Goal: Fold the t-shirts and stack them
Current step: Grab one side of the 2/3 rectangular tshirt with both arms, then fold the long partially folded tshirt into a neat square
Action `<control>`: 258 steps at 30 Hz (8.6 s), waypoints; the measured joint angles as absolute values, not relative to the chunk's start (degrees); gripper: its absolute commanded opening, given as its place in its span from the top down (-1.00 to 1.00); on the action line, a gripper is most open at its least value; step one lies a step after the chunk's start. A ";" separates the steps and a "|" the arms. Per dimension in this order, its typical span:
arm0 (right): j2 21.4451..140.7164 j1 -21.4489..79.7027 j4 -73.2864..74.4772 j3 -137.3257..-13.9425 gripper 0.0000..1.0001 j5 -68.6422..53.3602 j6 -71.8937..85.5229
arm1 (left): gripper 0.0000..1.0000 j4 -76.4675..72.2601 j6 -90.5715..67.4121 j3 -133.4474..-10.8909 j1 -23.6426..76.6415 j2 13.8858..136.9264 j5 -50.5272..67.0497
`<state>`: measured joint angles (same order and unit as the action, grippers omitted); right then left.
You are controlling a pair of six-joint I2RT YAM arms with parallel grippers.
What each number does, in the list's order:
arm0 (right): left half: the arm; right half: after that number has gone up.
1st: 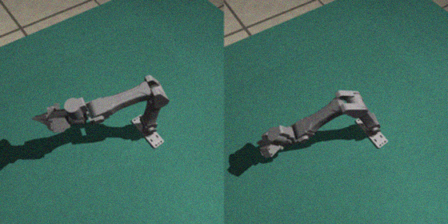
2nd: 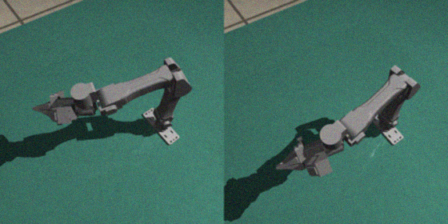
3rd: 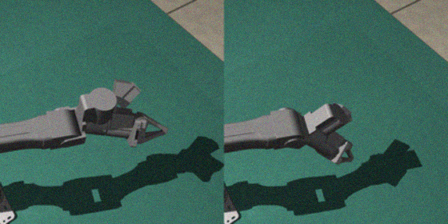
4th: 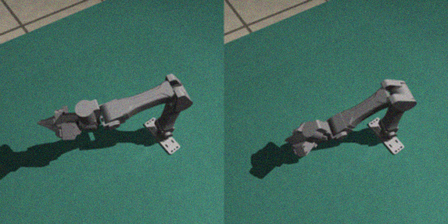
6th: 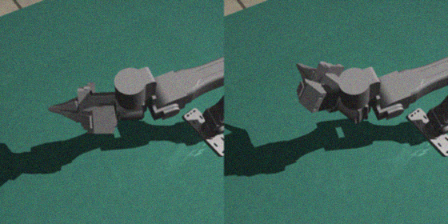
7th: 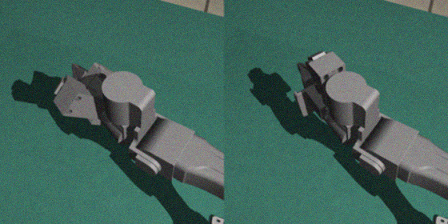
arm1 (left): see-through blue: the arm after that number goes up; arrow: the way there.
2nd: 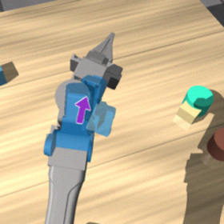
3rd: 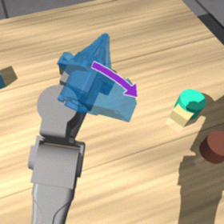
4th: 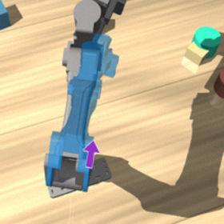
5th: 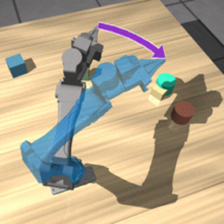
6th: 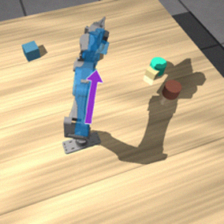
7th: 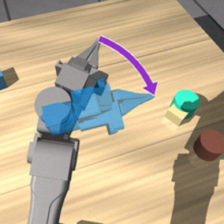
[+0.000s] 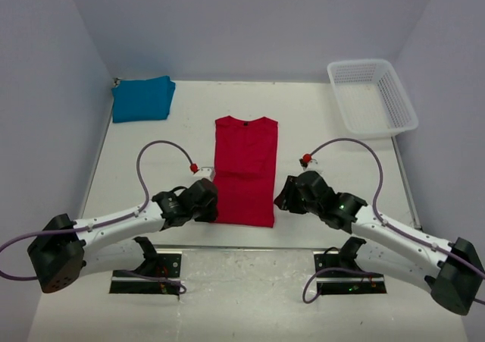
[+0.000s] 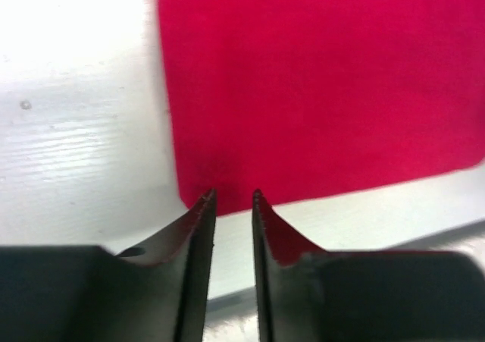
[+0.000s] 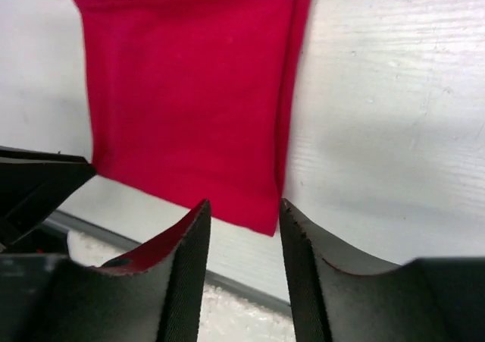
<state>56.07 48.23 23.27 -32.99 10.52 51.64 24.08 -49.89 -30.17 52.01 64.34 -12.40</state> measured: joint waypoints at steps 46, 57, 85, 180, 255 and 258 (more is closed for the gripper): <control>62.96 58.87 -0.84 -15.64 0.36 9.58 79.15 | 0.13 35.48 -57.52 -34.72 58.33 53.21 -15.70; 63.42 60.07 1.85 -16.36 0.98 12.25 80.40 | 0.04 36.23 -59.22 -34.70 58.48 53.41 -15.99; 63.31 62.74 7.05 -18.57 1.00 15.62 79.48 | -0.11 31.59 -64.47 -28.08 58.96 61.87 -16.73; 76.01 52.21 39.51 -66.59 1.00 23.79 37.82 | 1.00 41.91 -48.34 -56.16 43.79 66.11 -23.99; 126.98 26.17 35.99 -103.50 1.00 -24.97 23.24 | 1.00 15.99 -27.05 -69.21 24.12 102.69 -2.70; 128.46 26.06 37.30 -105.10 1.00 -24.01 23.88 | 1.00 15.97 -26.68 -70.32 23.73 105.10 -4.38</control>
<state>128.46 26.06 37.30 -105.10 -24.01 23.88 15.97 -26.68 -70.32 23.73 105.10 -4.38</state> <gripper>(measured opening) 0.003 0.002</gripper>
